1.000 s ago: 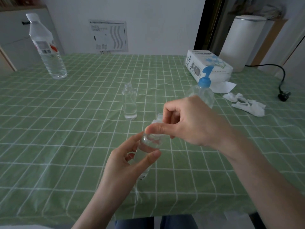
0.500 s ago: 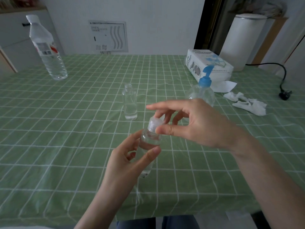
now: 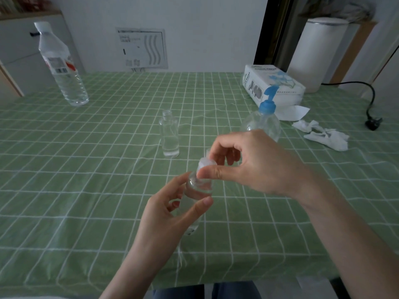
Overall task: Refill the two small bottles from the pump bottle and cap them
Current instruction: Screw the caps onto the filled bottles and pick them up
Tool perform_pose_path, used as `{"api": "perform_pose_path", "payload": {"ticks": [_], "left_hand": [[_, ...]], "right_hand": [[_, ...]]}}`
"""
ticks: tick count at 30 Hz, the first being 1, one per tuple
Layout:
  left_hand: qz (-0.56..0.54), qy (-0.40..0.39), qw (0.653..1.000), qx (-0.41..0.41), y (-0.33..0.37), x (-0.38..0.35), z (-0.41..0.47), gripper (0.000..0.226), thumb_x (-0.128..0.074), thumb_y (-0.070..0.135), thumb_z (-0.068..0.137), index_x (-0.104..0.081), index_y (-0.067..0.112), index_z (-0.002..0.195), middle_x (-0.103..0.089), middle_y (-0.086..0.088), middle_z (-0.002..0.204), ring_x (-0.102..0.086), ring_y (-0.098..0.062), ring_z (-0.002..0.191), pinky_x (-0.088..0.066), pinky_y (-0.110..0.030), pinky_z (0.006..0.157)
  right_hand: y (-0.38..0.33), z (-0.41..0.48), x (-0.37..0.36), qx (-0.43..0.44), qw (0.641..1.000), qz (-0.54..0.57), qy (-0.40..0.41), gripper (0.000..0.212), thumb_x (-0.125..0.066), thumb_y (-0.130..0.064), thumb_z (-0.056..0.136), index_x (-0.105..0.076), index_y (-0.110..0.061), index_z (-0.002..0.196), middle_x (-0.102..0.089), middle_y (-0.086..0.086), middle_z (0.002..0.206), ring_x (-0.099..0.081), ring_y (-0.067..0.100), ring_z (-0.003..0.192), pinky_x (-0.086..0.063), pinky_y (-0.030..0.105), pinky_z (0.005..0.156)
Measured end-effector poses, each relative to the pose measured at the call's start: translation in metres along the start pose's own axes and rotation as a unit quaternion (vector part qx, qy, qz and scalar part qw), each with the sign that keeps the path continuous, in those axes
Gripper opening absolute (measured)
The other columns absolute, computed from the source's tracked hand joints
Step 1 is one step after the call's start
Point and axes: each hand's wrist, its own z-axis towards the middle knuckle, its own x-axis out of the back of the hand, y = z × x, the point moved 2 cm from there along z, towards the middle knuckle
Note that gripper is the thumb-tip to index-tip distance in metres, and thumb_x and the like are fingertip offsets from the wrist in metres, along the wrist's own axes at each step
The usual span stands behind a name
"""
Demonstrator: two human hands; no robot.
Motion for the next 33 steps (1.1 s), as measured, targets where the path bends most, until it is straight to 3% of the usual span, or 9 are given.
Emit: {"api": "perform_pose_path", "payload": {"ticks": [3, 8, 12, 18, 20, 23, 26, 29, 33], "left_hand": [[-0.004, 0.003, 1.0, 0.01, -0.001, 0.001, -0.002, 0.043, -0.071, 0.047, 0.062, -0.065, 0.038, 0.103, -0.073, 0.008, 0.094, -0.066, -0.009, 0.094, -0.044, -0.052, 0.095], [0.003, -0.001, 1.0, 0.009, -0.001, 0.0, -0.002, 0.045, -0.076, 0.052, 0.062, -0.065, 0.039, 0.104, -0.073, 0.009, 0.095, -0.066, -0.009, 0.096, -0.044, -0.051, 0.096], [-0.01, -0.002, 1.0, 0.012, 0.001, 0.001, -0.003, 0.044, -0.076, 0.047, 0.062, -0.065, 0.038, 0.104, -0.073, 0.007, 0.096, -0.066, -0.009, 0.097, -0.043, -0.051, 0.097], [-0.018, 0.02, 1.0, -0.003, 0.003, 0.001, 0.002, 0.044, -0.071, 0.046, 0.06, -0.066, 0.033, 0.102, -0.073, 0.007, 0.091, -0.067, -0.008, 0.09, -0.046, -0.043, 0.091], [-0.018, 0.025, 0.999, -0.006, 0.004, 0.0, 0.006, 0.047, -0.069, 0.049, 0.06, -0.066, 0.032, 0.104, -0.073, 0.006, 0.089, -0.067, -0.006, 0.088, -0.046, -0.037, 0.086], [-0.015, 0.024, 1.0, 0.004, 0.002, 0.001, 0.018, 0.051, -0.068, 0.05, 0.058, -0.063, 0.032, 0.106, -0.073, 0.005, 0.089, -0.066, -0.008, 0.09, -0.046, -0.033, 0.086], [-0.045, 0.025, 0.999, 0.018, -0.002, 0.006, 0.032, 0.048, -0.07, 0.042, 0.058, -0.062, 0.032, 0.105, -0.074, -0.002, 0.091, -0.069, -0.012, 0.089, -0.047, -0.025, 0.078], [-0.065, 0.034, 0.997, 0.027, -0.009, 0.013, 0.043, 0.055, -0.071, 0.038, 0.057, -0.061, 0.025, 0.11, -0.073, -0.007, 0.096, -0.068, -0.02, 0.094, -0.05, -0.032, 0.085], [-0.049, 0.031, 0.998, 0.025, -0.011, 0.015, 0.054, 0.045, -0.072, 0.031, 0.059, -0.063, 0.029, 0.103, -0.074, 0.004, 0.095, -0.068, -0.011, 0.091, -0.051, -0.015, 0.071]], "right_hand": [[-0.001, -0.003, 0.001, 0.004, 0.999, 0.022, -0.044, 0.045, -0.061, -0.055, 0.07, -0.061, -0.039, 0.111, -0.064, -0.014, 0.093, -0.06, 0.008, 0.078, -0.054, 0.023, 0.074], [-0.001, -0.001, 0.0, 0.019, 1.0, 0.021, -0.005, 0.037, -0.063, -0.054, 0.072, -0.069, -0.022, 0.09, -0.064, -0.01, 0.075, -0.055, 0.014, 0.063, -0.049, 0.025, 0.06], [-0.001, -0.002, 0.0, 0.02, 0.998, 0.046, -0.041, 0.037, -0.068, -0.044, 0.076, -0.066, -0.031, 0.111, -0.065, -0.004, 0.081, -0.057, 0.021, 0.07, -0.051, 0.03, 0.067], [0.001, 0.004, -0.009, 0.047, 0.998, -0.008, 0.039, 0.039, -0.076, -0.031, 0.078, -0.073, -0.013, 0.113, -0.064, -0.018, 0.081, -0.058, -0.003, 0.069, -0.043, 0.008, 0.068], [0.002, 0.008, -0.01, 0.044, 0.997, -0.016, 0.056, 0.041, -0.075, -0.034, 0.079, -0.072, -0.015, 0.115, -0.066, -0.017, 0.079, -0.061, -0.003, 0.071, -0.045, 0.01, 0.066], [0.009, 0.016, -0.007, 0.009, 0.999, 0.018, 0.042, 0.045, -0.068, -0.045, 0.077, -0.069, -0.023, 0.116, -0.071, -0.003, 0.084, -0.065, 0.009, 0.076, -0.053, 0.022, 0.075], [0.028, 0.023, -0.003, -0.041, 0.996, 0.073, -0.017, 0.058, -0.06, -0.057, 0.066, -0.057, -0.031, 0.117, -0.066, -0.008, 0.086, -0.063, -0.001, 0.073, -0.055, 0.02, 0.075], [0.06, 0.027, -0.007, -0.124, 0.991, 0.045, -0.015, 0.067, -0.063, -0.053, 0.073, -0.051, -0.022, 0.131, -0.064, -0.01, 0.09, -0.062, -0.002, 0.074, -0.048, 0.015, 0.068], [0.092, 0.034, -0.026, -0.217, 0.975, -0.034, 0.015, 0.068, -0.067, -0.044, 0.086, -0.041, -0.016, 0.142, -0.057, -0.011, 0.091, -0.056, 0.001, 0.078, -0.04, 0.016, 0.064]]}}
